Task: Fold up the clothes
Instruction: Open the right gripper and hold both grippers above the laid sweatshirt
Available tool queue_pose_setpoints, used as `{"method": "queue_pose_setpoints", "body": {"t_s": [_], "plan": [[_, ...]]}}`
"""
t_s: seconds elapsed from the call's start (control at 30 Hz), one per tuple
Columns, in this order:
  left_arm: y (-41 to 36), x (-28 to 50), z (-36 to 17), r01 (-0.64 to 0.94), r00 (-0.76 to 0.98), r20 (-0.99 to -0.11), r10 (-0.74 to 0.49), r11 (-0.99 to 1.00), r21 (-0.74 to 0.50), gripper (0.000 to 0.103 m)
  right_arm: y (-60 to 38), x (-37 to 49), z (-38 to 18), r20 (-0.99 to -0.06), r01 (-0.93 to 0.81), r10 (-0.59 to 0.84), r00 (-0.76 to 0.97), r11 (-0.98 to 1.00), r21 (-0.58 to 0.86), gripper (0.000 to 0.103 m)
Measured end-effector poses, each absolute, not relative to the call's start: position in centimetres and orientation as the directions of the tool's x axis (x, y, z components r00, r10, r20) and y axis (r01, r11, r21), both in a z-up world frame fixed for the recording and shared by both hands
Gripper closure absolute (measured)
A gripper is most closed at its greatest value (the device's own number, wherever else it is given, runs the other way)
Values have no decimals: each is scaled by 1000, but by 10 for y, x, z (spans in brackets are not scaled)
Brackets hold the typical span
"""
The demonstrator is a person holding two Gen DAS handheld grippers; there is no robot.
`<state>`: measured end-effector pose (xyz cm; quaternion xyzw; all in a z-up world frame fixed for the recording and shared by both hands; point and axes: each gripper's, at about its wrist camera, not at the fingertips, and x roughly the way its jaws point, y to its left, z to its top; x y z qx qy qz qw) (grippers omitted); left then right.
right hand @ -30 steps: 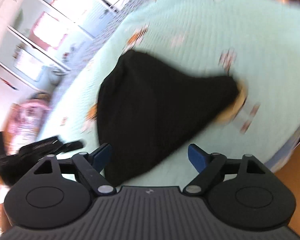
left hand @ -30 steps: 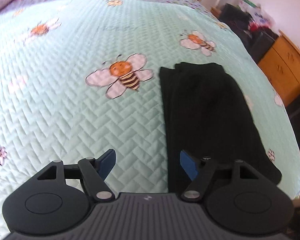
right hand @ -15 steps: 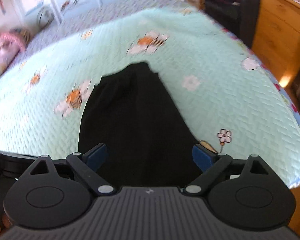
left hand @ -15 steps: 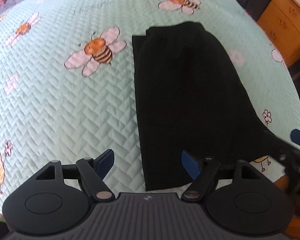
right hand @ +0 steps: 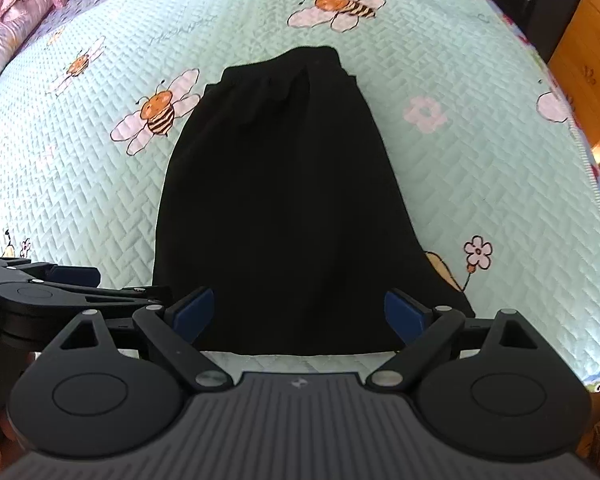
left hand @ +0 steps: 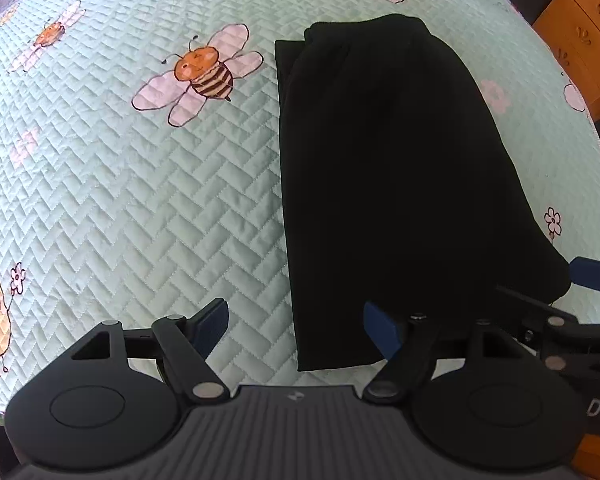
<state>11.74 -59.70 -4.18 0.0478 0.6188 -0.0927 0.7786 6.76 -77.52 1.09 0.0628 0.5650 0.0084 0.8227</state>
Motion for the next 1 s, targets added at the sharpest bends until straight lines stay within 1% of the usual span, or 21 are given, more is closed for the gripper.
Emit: {"method": "queue_pose_setpoints", "body": {"t_s": [0.2, 0.5, 0.8, 1.0], "plan": [[-598, 120, -46, 187, 205, -976, -78, 981, -39, 26, -776, 74, 7, -934, 30, 82, 348, 995, 99, 11], [-602, 120, -46, 175, 218, -973, -72, 984, -33, 26, -781, 75, 6, -929, 27, 101, 355, 993, 118, 11], [-604, 118, -44, 181, 231, -971, -61, 983, -19, 26, -787, 73, 3, -919, 38, 138, 368, 986, 163, 11], [-602, 115, -42, 201, 259, -963, -75, 979, -23, 26, -788, 69, 2, -908, 59, 153, 390, 980, 190, 11]]}}
